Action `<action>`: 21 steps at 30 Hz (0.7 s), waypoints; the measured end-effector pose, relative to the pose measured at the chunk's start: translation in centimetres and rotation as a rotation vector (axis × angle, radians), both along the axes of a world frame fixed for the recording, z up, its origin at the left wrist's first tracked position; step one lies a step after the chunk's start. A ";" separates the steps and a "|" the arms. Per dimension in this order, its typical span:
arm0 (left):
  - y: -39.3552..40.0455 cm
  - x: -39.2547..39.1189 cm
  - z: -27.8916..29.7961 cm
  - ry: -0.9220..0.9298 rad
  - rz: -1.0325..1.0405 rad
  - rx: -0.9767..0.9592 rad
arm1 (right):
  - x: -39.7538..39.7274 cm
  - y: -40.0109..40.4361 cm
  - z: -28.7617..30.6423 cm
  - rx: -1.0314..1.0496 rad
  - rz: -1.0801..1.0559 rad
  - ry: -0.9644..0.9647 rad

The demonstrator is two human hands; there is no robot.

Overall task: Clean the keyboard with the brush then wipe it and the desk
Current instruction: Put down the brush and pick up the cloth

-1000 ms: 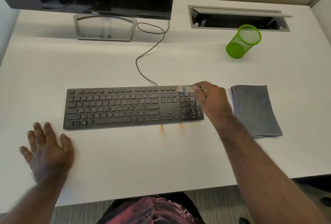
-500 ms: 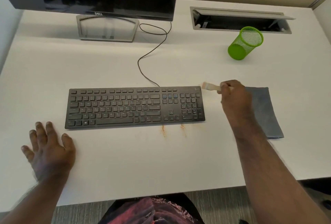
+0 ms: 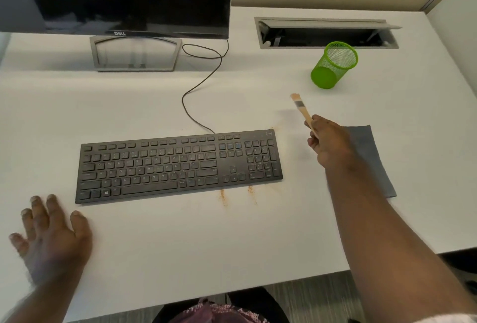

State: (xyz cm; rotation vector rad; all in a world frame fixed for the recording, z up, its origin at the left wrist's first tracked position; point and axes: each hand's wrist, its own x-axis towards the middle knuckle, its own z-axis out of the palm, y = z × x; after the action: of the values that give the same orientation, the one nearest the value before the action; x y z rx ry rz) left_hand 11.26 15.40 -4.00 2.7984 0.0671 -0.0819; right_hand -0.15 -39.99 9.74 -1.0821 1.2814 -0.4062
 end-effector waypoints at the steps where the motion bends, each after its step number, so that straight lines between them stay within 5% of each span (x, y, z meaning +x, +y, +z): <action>1: 0.4 0.2 -0.7 0.004 0.003 -0.009 | 0.3 -0.2 -0.3 -0.008 0.000 0.014; 12: 3.0 1.9 -3.8 0.084 -0.007 -0.057 | 3.3 -1.9 -3.3 -0.527 0.334 0.406; 21: 2.7 2.1 -3.0 0.039 -0.010 -0.077 | 3.5 -2.5 -3.6 -0.645 0.430 0.548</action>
State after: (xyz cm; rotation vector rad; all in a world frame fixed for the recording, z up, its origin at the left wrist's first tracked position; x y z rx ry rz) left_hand 13.35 18.13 -7.03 2.7205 0.0585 -0.1382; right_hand 3.34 -42.49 6.09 -2.0759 1.3656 -0.1948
